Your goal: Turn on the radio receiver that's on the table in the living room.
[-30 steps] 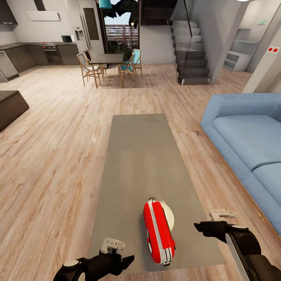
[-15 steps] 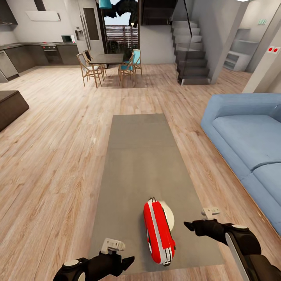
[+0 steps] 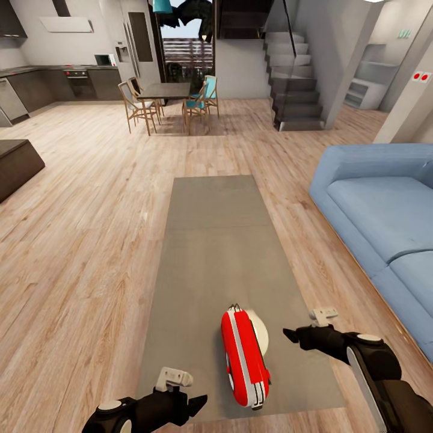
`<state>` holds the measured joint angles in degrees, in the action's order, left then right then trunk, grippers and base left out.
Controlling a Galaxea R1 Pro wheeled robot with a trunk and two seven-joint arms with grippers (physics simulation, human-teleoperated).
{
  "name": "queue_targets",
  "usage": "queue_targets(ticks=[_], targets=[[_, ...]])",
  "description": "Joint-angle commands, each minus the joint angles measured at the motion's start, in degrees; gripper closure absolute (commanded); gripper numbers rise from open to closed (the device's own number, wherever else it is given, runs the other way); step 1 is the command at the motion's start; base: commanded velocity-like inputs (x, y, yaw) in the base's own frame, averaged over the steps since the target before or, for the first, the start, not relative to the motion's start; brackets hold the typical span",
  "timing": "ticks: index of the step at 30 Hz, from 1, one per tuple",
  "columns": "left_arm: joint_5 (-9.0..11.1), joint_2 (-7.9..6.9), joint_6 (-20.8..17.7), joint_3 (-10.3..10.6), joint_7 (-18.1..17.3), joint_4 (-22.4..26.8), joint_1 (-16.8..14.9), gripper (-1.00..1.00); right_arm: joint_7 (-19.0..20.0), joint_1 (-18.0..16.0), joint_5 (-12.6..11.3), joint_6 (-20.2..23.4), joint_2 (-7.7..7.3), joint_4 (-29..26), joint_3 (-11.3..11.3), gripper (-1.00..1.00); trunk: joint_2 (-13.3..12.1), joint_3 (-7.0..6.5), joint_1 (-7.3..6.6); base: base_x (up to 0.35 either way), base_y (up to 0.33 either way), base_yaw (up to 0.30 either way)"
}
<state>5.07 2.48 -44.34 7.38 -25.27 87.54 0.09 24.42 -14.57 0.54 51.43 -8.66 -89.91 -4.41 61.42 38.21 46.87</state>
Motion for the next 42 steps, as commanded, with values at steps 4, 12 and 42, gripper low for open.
queue_targets(ticks=[4, 12, 42], targets=[[0.0, 0.06, 0.0, 0.0, 0.0, 0.0, 0.0, -1.00, 0.2, -0.4, 0.0, 0.1, 0.27, 0.0, 0.2, -1.00, 0.0, 0.00, 0.00, 0.000, 0.000, 0.000], [0.0, 0.07, 0.1, 0.0, 0.0, 0.0, 0.0, -1.00, 0.4, -0.5, -0.3, 0.2, 1.91, 0.0, 1.2, -1.00, 0.0, 0.00, 0.00, 0.000, 0.000, 0.000], [0.1, 0.07, 0.2, 0.0, 0.0, 0.0, 0.0, -1.00, -9.5, -0.9, -0.2, 0.1, 9.24, 3.5, 9.3, -1.00, 0.0, 0.00, 0.00, 0.000, 0.000, 0.000]])
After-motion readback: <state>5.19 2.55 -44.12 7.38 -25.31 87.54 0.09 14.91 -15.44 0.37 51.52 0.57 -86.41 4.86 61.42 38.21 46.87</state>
